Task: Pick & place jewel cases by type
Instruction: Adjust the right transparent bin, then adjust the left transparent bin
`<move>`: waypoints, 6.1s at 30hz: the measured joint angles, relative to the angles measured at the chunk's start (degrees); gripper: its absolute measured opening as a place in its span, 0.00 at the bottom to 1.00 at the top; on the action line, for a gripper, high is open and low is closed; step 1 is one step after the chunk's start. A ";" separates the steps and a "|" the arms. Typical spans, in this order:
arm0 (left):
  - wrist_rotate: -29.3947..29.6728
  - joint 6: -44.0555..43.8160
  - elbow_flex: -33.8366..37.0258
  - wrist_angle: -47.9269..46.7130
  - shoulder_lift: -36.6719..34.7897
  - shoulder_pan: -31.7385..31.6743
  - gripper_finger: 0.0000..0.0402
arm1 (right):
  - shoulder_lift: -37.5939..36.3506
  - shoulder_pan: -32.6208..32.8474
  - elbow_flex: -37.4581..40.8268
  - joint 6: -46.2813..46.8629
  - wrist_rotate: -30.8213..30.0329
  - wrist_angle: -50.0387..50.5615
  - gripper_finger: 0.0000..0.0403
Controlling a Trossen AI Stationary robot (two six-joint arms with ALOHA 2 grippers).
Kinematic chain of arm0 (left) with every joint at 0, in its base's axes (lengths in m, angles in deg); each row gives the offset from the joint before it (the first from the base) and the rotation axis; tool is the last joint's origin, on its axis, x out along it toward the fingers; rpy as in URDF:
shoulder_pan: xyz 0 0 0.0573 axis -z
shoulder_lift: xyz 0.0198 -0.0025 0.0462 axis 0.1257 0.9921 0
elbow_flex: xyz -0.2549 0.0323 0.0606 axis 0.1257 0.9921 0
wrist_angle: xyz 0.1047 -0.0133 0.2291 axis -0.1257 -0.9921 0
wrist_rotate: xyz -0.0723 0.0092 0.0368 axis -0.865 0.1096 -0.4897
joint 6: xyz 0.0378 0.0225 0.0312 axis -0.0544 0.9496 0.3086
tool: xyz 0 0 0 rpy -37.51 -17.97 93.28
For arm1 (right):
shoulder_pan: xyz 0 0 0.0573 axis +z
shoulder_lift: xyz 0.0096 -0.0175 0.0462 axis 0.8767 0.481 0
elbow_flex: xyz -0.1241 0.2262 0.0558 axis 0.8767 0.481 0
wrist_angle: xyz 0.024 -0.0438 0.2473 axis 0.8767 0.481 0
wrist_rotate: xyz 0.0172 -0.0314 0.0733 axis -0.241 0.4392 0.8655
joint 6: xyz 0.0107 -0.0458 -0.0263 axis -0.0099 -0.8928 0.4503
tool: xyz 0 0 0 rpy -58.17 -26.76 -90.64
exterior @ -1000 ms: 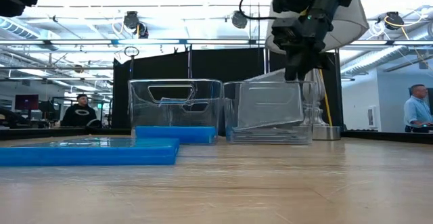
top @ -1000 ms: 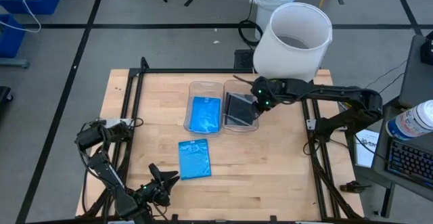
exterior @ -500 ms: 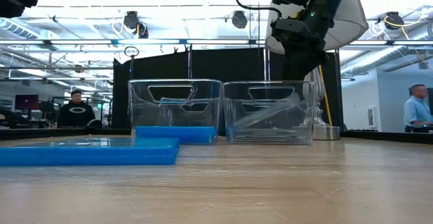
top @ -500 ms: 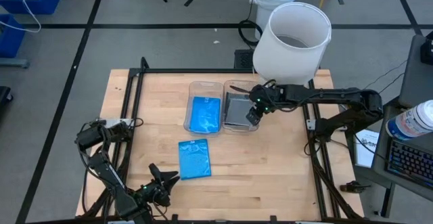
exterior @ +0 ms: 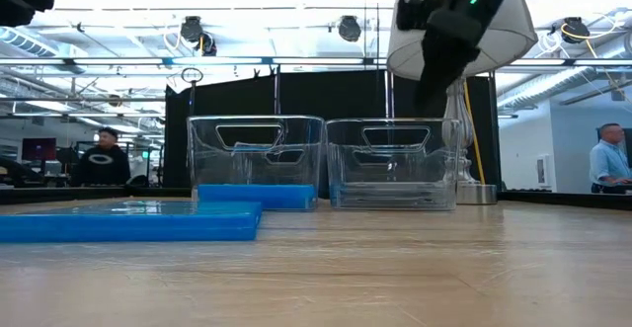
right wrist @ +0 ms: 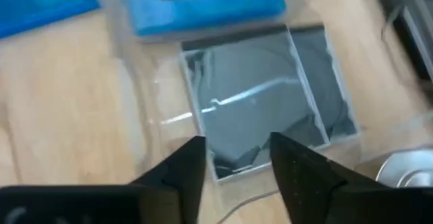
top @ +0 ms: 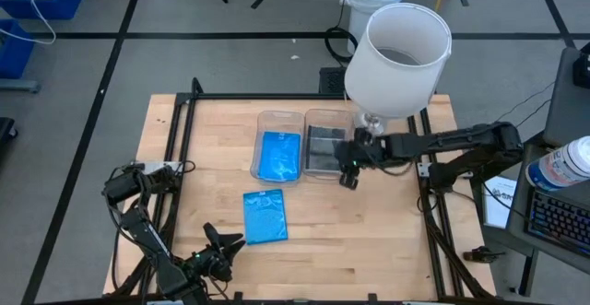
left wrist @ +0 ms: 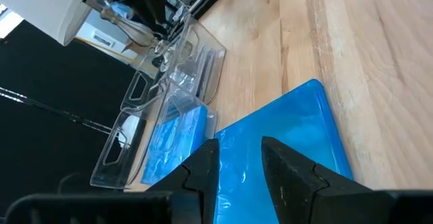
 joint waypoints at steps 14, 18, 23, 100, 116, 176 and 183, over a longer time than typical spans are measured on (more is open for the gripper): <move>-7.79 -4.72 -0.85 1.08 0.00 -4.71 0.29 | 6.68 38.26 0.01 -8.13 -25.73 -24.87 0.00; -7.28 -2.34 -0.95 6.25 0.00 -6.53 0.29 | 14.73 42.76 -0.01 -9.11 -30.25 -32.71 0.00; -11.21 0.46 -2.44 12.23 0.00 -9.05 0.29 | 23.68 44.78 0.06 -7.35 -33.96 -35.41 0.00; -24.48 10.33 -3.69 24.04 -0.02 -8.46 0.29 | 16.82 17.32 -7.96 12.73 6.55 7.66 0.01; -24.70 13.41 -3.67 27.40 -0.02 -8.46 0.29 | 16.82 25.31 -7.88 15.14 6.60 6.41 0.06; -53.71 54.20 -16.04 2.07 -8.17 -49.51 0.71 | 24.59 44.68 14.81 -13.12 -17.61 -74.72 0.00; -55.58 56.20 -16.02 2.40 -8.02 -53.22 0.71 | 24.58 45.51 14.81 -11.68 -17.61 -73.99 0.00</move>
